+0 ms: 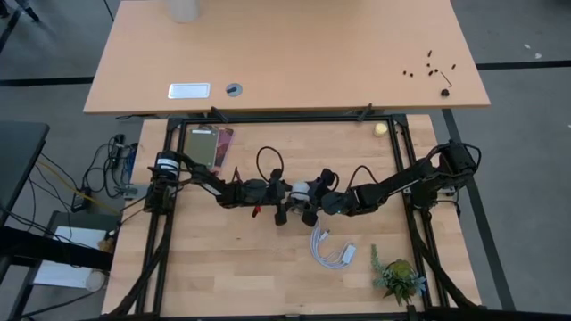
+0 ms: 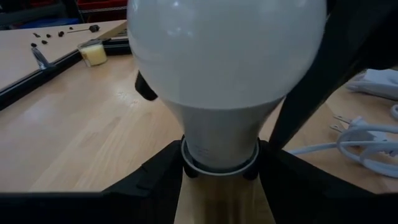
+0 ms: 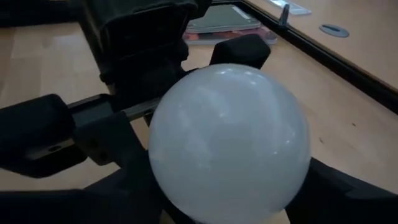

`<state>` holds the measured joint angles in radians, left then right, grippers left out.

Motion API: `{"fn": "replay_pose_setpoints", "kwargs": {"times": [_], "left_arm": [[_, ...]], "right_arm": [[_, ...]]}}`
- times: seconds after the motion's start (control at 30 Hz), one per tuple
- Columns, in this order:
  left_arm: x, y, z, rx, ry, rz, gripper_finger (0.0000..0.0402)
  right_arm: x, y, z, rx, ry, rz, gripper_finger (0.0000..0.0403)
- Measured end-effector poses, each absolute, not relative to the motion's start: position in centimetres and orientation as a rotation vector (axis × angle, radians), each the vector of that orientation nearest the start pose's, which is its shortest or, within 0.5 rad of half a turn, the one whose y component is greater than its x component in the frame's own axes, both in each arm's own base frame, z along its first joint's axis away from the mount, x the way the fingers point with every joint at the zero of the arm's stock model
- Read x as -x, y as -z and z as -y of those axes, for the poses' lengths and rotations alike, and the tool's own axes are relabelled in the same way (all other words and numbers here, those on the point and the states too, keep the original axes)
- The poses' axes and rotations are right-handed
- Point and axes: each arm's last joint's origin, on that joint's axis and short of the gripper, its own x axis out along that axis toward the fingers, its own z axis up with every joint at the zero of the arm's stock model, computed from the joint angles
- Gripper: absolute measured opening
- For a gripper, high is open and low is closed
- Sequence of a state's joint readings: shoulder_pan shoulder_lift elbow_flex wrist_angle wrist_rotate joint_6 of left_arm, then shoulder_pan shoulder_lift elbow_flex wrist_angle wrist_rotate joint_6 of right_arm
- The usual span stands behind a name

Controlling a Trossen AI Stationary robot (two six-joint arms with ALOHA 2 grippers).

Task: Screw lightbulb
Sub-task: Remove the white lightbulb from the desk lamp

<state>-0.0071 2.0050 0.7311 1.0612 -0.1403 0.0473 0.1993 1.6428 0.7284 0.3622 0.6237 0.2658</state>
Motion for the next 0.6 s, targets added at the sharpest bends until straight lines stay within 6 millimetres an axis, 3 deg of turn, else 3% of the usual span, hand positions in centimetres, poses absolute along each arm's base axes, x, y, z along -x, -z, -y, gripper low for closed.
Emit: {"fn": "replay_pose_setpoints", "kwargs": {"times": [0.33, 0.6], "left_arm": [[-35.4, -10.5, 0.1, -0.086, -0.044, -0.223, 0.0201], [-35.4, -10.4, 0.4, -0.095, 0.072, -0.227, 0.0201]], "right_arm": [[-31.3, -16.0, -4.2, -0.029, 0.309, -0.5, 0.0255], [-31.6, -15.9, -3.4, 0.02, 0.065, -0.543, 0.0237]]}}
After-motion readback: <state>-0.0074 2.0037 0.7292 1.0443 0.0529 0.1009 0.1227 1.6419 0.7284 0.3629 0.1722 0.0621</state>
